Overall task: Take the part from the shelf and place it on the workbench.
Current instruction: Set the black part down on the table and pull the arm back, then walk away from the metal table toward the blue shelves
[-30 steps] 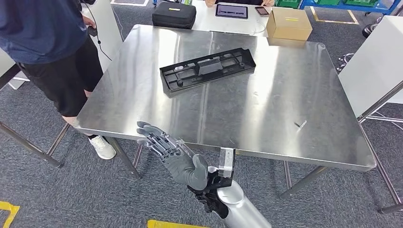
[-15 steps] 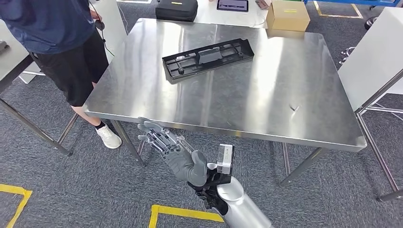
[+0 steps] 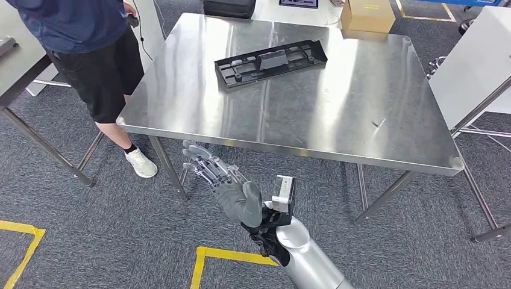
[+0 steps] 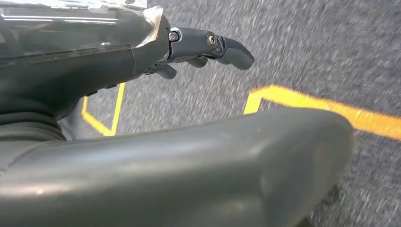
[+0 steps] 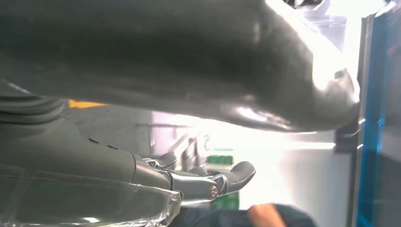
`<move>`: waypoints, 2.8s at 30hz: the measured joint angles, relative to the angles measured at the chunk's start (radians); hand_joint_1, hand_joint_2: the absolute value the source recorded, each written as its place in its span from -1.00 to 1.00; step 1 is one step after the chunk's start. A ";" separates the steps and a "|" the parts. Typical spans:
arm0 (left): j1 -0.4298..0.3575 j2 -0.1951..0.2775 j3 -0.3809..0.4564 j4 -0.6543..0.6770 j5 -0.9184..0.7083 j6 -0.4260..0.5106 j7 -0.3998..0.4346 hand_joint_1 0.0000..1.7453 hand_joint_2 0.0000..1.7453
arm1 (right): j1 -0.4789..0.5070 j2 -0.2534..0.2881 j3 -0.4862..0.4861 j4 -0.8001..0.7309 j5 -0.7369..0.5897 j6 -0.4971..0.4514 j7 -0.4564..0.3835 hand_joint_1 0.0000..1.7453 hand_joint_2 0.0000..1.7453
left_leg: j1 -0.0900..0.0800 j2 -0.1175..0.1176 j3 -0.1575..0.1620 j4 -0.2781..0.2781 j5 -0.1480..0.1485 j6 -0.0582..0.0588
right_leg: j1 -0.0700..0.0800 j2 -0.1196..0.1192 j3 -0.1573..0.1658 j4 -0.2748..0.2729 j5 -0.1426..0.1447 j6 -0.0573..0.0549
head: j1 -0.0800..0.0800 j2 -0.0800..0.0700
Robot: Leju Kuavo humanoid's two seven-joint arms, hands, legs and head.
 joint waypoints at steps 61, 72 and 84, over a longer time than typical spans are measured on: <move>0.004 -0.018 -0.019 0.000 -0.005 0.073 0.000 -1.00 -1.00 | 0.151 -0.219 -0.471 0.909 0.533 -0.684 0.357 -1.00 -1.00 | -0.013 0.004 0.034 -0.014 -0.030 0.025 | 0.007 -0.007 -0.023 -0.013 0.030 -0.005 | 0.000 0.000; 0.003 -0.019 -0.019 0.000 -0.005 0.073 0.000 -1.00 -1.00 | 0.154 -0.226 -0.480 0.941 0.537 -0.683 0.360 -1.00 -1.00 | -0.015 0.013 -0.106 -0.015 0.116 -0.003 | 0.002 0.005 0.215 -0.085 -0.102 0.010 | 0.018 0.000; 0.010 -0.016 -0.023 0.000 -0.015 0.071 -0.011 -1.00 -1.00 | 0.194 -0.225 -0.480 0.969 0.575 -0.636 0.497 -1.00 -1.00 | -0.005 0.002 -0.053 0.182 -0.014 -0.029 | 0.009 -0.004 0.082 -0.079 0.005 -0.047 | 0.014 0.000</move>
